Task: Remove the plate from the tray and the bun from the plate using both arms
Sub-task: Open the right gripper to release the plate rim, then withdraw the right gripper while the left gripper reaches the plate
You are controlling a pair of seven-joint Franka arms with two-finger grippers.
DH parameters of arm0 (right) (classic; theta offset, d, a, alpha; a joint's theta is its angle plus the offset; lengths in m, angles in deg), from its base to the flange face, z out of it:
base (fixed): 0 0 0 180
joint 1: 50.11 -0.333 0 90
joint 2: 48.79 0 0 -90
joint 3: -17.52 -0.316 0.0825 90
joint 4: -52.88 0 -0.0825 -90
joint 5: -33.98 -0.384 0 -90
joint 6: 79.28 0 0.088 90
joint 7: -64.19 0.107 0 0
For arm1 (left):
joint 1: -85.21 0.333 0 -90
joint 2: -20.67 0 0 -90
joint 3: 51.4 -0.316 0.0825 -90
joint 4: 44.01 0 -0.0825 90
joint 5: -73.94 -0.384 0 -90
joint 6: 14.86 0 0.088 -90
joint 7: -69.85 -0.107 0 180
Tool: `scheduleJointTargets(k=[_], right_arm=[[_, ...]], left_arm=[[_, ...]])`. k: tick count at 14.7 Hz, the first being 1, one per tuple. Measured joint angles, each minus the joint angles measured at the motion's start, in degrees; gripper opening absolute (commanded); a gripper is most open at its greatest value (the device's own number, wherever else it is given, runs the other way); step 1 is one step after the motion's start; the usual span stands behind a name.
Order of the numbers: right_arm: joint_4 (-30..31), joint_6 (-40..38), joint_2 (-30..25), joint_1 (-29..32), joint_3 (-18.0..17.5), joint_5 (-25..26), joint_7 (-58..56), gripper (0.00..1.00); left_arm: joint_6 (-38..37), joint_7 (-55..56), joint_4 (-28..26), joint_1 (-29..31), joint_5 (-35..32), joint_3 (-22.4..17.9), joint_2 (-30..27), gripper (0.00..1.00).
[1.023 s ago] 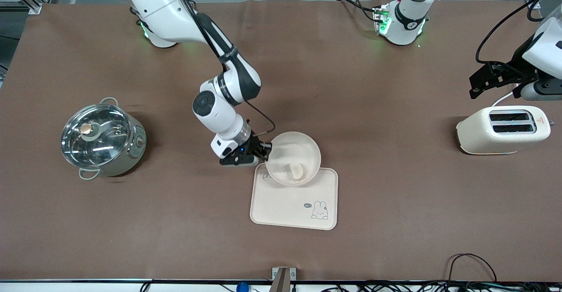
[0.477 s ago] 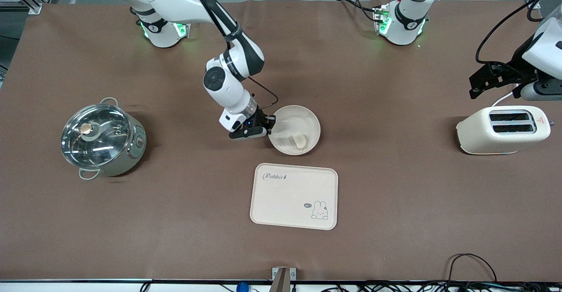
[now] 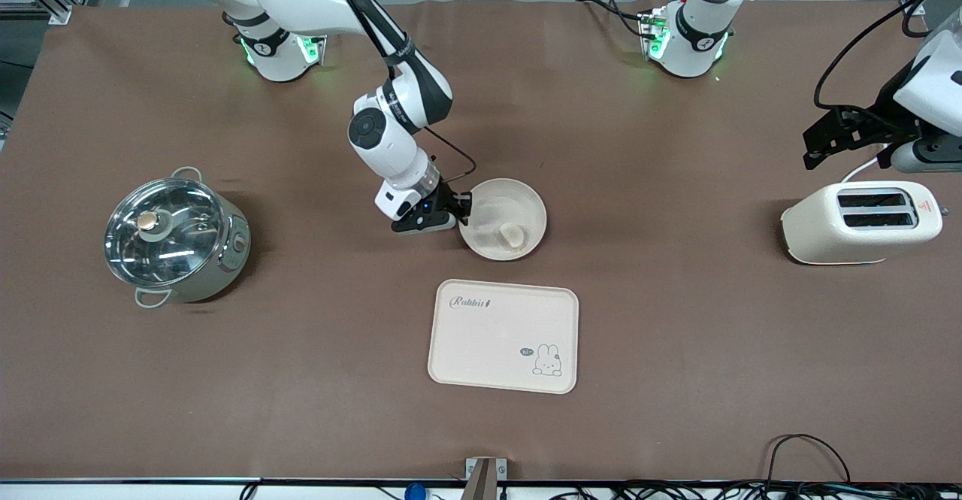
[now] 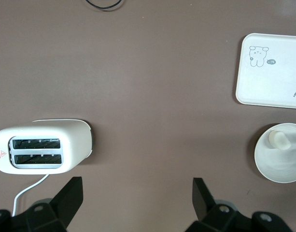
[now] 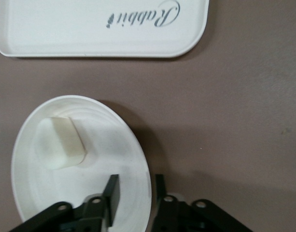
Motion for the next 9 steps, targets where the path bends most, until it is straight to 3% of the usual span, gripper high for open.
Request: scheduleJointTargets(k=[2, 5, 7, 9], right_arm=[[-1.0, -8.9, -4.6, 3.2, 0.7, 0.1, -0.4, 1.00], [-4.7, -27.5, -13.0, 14.3, 2.2, 2.6, -8.0, 1.00], [-8.6, -32.4, -15.0, 22.3, 2.6, 8.3, -11.8, 1.00], [-12.6, -35.4, -14.8, 26.1, 2.7, 15.1, -12.5, 1.00]], left_arm=[[-0.1, 0.0, -0.1, 0.0, 1.1, 0.0, 0.0, 1.00], [-0.5, 0.1, -1.1, -0.3, 6.2, 0.6, 0.1, 1.00], [0.7, 1.3, -2.3, -0.7, 7.0, 2.7, 0.5, 1.00], [7.3, 8.5, -5.3, -1.4, 7.3, 6.9, 2.1, 1.00]])
